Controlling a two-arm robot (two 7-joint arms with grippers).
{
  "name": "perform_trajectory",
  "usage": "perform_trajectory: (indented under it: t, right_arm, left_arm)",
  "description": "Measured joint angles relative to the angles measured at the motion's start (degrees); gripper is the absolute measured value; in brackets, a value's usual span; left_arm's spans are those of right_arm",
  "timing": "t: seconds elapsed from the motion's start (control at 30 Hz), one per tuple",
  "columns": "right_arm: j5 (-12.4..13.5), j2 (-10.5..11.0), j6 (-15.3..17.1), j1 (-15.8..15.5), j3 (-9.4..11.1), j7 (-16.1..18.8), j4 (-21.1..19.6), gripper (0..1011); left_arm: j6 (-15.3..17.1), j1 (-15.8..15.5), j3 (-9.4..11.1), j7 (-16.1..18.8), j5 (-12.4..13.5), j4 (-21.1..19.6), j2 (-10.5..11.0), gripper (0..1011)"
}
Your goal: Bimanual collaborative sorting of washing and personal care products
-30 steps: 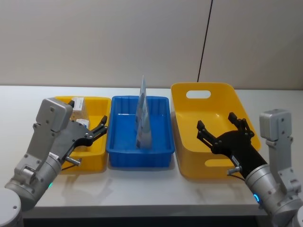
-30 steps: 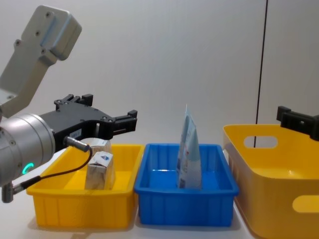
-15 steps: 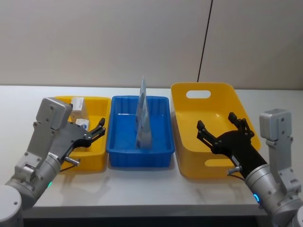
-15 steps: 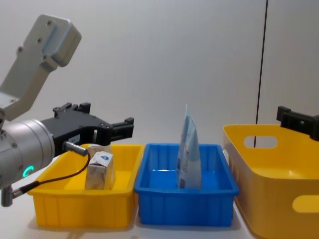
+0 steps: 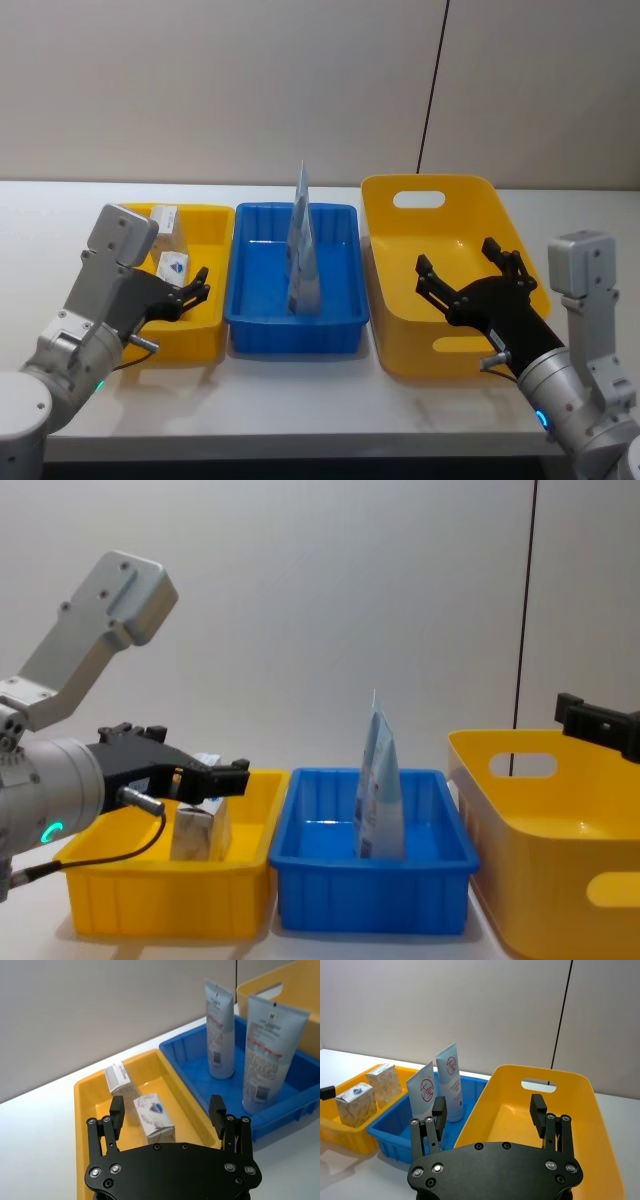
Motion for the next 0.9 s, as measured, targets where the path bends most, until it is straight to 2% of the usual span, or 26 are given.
perform_trajectory:
  t: [0.47,0.9]
  right_arm:
    - [0.0,0.0,0.0,0.0,0.0,0.0,0.0,1002]
    - [0.0,0.0,0.0,0.0,0.0,0.0,0.0,1002]
  left_arm:
    - [6.9,-3.2,1.6,-1.5,2.3,2.0,0.6,1001]
    - [9.4,-5.9,2.1,-3.2,3.0,5.7,-0.2,1001]
